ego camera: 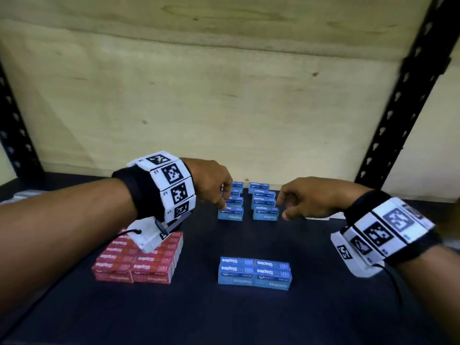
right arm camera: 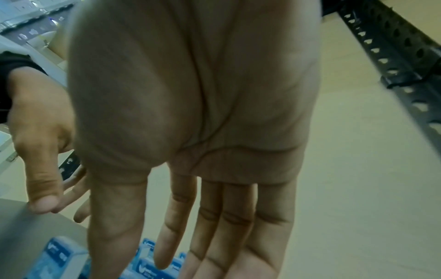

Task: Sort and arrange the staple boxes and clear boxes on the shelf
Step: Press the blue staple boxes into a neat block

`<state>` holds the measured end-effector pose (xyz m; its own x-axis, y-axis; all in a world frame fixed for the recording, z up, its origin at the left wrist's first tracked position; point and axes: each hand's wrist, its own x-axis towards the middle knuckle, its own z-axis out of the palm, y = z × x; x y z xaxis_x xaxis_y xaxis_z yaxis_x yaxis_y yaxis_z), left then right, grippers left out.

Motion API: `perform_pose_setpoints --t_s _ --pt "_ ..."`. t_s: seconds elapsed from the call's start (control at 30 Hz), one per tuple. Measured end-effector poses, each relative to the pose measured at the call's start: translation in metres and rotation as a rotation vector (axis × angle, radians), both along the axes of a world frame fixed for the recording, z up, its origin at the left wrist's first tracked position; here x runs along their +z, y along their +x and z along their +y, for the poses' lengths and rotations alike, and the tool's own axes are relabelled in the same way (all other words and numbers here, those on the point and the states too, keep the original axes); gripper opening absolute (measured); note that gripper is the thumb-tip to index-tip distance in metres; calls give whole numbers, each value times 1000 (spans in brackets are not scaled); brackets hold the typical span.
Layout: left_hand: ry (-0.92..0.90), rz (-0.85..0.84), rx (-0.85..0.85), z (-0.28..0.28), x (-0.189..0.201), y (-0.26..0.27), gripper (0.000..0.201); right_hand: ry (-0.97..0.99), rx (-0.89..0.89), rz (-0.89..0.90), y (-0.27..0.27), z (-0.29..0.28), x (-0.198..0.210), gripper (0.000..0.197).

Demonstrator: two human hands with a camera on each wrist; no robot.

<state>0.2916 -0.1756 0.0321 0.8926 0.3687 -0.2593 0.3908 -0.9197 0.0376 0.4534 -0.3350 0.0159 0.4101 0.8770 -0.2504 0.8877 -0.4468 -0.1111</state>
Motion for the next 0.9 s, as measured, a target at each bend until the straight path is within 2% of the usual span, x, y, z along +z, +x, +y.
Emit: perform_pose_setpoints --t_s 0.23,0.37,0.53,0.8,0.9 --pt "-10 111 -7 6 -10 24 33 -63 9 79 16 21 -10 25" --pt "65 153 -36 6 -16 28 31 -99 11 97 20 27 -11 14" --pt "121 196 -93 0 -17 27 27 -108 28 109 18 27 -11 10" --pt "14 162 -117 -11 -17 11 24 -99 81 228 1 9 -6 18" --pt "-13 180 -146 -17 -17 0 28 -90 79 331 -6 0 -7 15"
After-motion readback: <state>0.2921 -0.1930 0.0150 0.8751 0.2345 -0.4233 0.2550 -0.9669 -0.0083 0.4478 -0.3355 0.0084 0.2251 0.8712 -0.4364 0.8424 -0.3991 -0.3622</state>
